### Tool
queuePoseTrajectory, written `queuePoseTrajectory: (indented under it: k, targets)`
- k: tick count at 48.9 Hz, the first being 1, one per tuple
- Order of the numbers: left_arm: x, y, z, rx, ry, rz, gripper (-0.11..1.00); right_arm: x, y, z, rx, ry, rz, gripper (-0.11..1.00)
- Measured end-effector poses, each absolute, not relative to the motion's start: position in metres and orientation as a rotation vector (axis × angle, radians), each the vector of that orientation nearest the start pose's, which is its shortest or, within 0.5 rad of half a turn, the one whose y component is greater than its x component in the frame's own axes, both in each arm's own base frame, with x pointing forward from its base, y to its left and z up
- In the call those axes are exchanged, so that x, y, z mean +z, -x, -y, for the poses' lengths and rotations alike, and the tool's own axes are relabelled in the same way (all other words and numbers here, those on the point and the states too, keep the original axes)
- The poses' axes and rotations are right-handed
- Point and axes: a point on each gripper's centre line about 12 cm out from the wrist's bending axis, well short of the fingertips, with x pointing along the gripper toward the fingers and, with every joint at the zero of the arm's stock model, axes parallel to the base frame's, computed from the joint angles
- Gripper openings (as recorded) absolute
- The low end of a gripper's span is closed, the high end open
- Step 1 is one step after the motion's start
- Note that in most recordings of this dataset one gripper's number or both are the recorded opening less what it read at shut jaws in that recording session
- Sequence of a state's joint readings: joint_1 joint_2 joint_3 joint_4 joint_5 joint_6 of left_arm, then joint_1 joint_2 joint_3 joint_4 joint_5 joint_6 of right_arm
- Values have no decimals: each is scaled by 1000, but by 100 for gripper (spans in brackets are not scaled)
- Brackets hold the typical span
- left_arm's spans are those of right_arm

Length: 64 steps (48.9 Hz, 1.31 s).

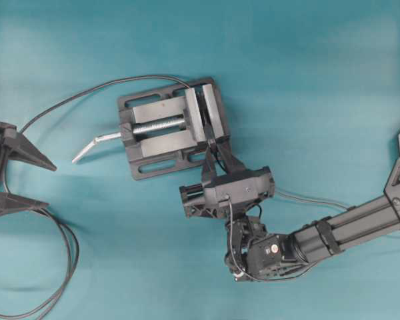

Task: Insert the USB cable into the fixed female connector.
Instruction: 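Align the plug with the blue port and push it in, then press the plug further into the port with the right gripper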

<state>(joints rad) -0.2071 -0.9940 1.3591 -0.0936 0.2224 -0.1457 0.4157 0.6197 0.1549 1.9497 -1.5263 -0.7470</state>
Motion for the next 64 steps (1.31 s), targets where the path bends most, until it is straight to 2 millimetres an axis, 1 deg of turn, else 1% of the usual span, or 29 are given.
queuePoseTrajectory:
  k: [26,36,44,64]
  targets:
    - [168,-156,35,-151,174,-608,100,93,-425,-60,-1370,-232,-224,20]
    - [166,-155,35,-150,174,-613,100,83,-428,-59,-1365,-269,-207,20]
    - [165,-154,35,-149,173,-617,100,75,-428,-57,-1373,-266,-210,20]
    - [165,-154,35,-150,174,-613,100,78,-431,-54,-1359,-251,-190,20]
